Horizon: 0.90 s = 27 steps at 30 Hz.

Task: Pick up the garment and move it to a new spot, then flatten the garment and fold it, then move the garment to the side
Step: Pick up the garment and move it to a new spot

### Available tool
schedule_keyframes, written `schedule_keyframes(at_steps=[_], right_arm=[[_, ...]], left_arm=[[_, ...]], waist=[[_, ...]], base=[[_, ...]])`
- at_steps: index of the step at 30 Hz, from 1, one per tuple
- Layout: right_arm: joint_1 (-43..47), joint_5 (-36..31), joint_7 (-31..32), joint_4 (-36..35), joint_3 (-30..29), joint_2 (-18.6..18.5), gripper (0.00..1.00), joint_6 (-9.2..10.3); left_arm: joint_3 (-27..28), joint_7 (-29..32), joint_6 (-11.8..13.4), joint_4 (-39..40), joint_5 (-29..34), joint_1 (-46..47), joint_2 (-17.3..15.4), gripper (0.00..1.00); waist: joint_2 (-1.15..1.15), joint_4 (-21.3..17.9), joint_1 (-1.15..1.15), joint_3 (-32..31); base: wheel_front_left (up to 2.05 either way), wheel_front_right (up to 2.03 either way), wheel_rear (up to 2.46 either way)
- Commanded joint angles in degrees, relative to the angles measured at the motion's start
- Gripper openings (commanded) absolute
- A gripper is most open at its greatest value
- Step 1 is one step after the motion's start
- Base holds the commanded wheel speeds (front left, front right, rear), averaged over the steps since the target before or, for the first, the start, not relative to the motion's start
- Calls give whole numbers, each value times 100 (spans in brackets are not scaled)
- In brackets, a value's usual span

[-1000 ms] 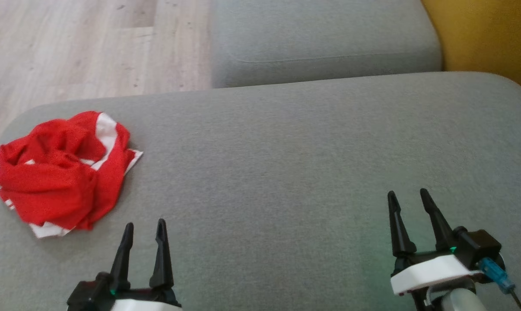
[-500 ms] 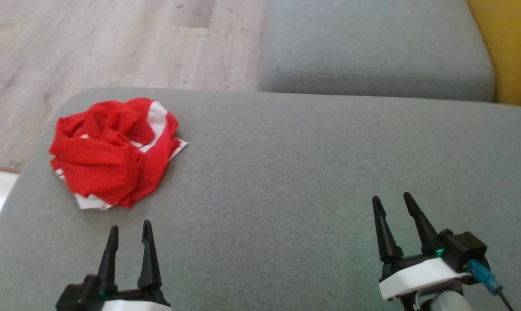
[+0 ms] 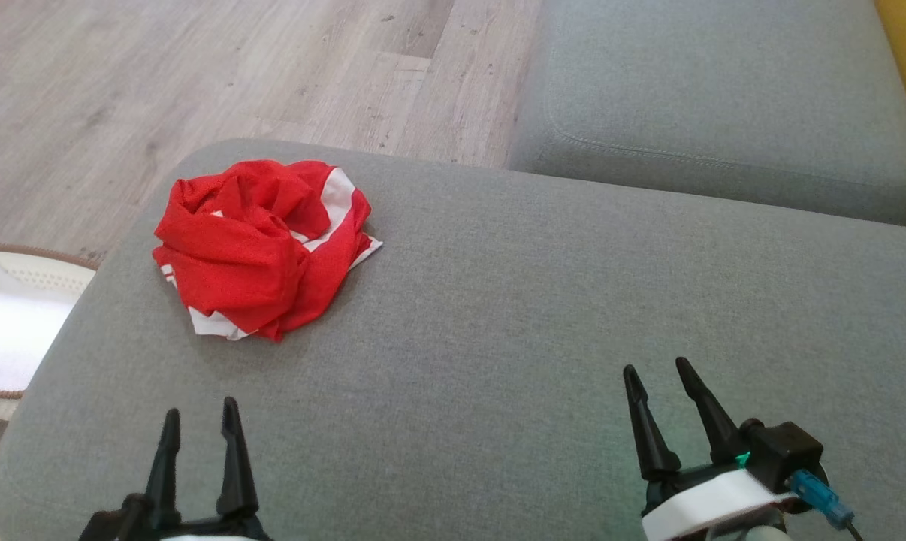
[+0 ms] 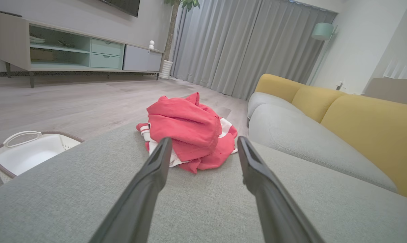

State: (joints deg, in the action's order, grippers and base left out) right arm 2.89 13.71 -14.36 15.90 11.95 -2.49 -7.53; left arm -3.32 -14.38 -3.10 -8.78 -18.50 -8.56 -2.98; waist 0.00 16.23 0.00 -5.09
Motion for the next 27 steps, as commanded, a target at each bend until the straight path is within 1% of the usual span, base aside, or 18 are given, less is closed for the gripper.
schedule_keyframes(at_steps=[1, 6, 10, 13, 16, 21, 24, 27], right_arm=[[-163, 35, -63, -158, 134, -39, 100, 4], [-194, 1, -63, -210, 177, -39, 100, 4], [-268, -117, -63, -246, 122, -39, 100, 4], [-354, -195, -63, -308, 43, -39, 100, 4], [-495, -297, -63, -390, -15, -39, 100, 4], [-715, -409, -63, -460, -232, -39, 100, 4], [-867, -498, -63, -509, -335, -39, 100, 4], [-956, -373, -63, -497, -477, -39, 100, 4]], left_arm=[[231, -62, -23, 224, 69, 207, 10, 100], [441, -62, -74, 177, 137, 239, 10, 100], [620, -62, -146, 41, 375, 432, -2, 100], [726, -62, -207, -314, 530, 777, -160, 100], [798, -62, -271, -661, 647, 1351, -477, 100], [658, 26, -379, -1516, 791, 2491, -1232, 100], [384, 387, -418, -2052, 828, 3160, -1627, 100], [-74, 1038, -433, -2659, 660, 3763, -1992, 100]], waist=[[0, 12, 0, 9], [0, -43, 0, 103], [0, -174, 0, 289], [0, -303, 0, 547], [0, -439, 0, 880], [0, -657, 0, 1376], [0, -773, 0, 1653], [0, -858, 0, 1893]], base=[[0, 0, 0], [0, 0, 0], [0, 0, 0], [0, 0, 0], [0, 0, 0], [0, 0, 0], [0, 0, 0], [0, 0, 0]])
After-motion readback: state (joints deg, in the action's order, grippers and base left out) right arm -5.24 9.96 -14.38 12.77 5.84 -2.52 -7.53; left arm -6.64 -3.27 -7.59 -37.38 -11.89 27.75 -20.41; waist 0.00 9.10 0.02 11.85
